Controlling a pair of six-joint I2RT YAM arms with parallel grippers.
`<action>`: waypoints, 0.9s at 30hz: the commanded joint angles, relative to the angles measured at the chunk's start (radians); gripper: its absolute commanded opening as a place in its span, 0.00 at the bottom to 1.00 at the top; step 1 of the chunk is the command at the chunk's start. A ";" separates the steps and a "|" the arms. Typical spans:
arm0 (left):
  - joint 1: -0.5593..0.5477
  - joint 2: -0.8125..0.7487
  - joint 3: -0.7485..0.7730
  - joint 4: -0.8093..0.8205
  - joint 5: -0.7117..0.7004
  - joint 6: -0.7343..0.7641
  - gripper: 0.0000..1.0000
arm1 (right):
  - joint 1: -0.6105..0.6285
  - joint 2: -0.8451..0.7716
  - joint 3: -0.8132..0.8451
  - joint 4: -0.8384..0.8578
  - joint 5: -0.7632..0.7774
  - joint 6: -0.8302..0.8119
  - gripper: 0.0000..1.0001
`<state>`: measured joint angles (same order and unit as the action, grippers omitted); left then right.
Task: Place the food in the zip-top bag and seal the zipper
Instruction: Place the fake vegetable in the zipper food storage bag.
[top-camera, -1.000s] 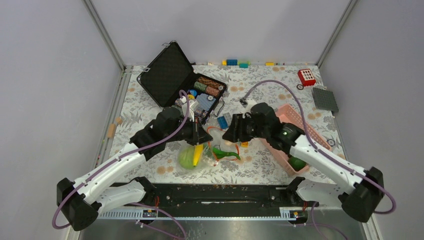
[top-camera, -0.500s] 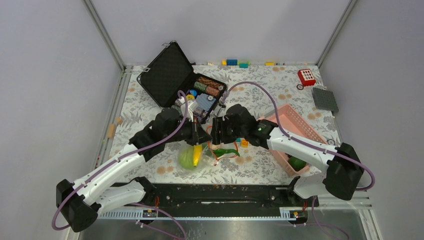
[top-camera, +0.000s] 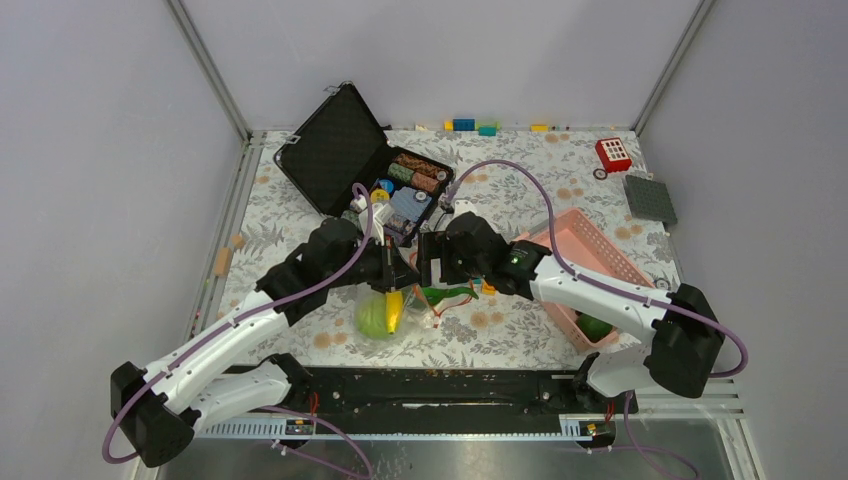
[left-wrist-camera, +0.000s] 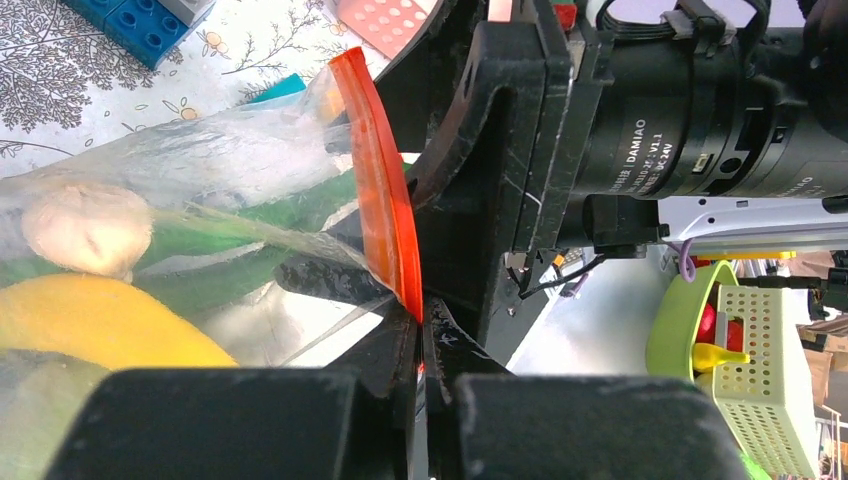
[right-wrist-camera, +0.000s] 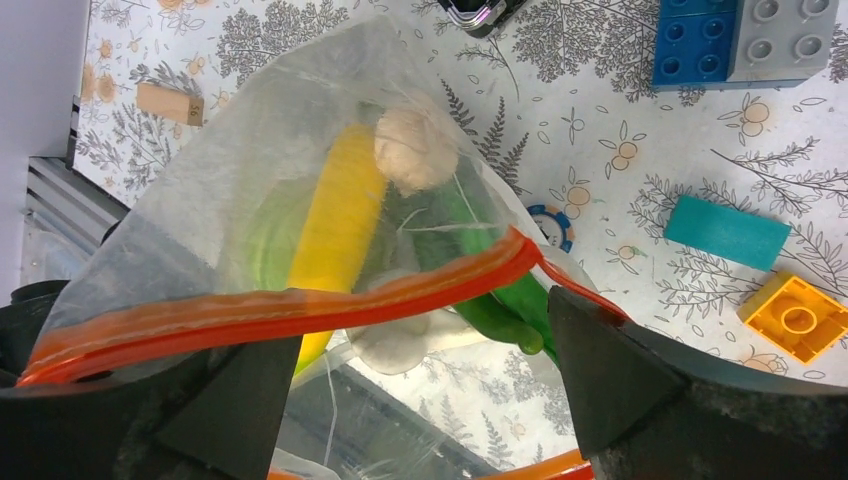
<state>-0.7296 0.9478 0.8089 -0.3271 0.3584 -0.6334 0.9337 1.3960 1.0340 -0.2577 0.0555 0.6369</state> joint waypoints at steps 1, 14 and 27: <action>-0.003 -0.022 -0.004 0.073 -0.023 -0.014 0.00 | 0.024 -0.057 0.040 -0.009 0.048 -0.041 0.99; -0.002 -0.030 -0.029 0.090 -0.060 -0.012 0.00 | -0.221 -0.456 -0.089 -0.438 0.375 0.093 0.98; -0.003 0.038 -0.040 0.164 0.045 -0.032 0.00 | -0.889 -0.444 -0.156 -0.637 0.468 0.054 0.98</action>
<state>-0.7311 0.9607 0.7696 -0.2543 0.3401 -0.6556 0.1364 0.8894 0.8978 -0.8593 0.5003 0.7044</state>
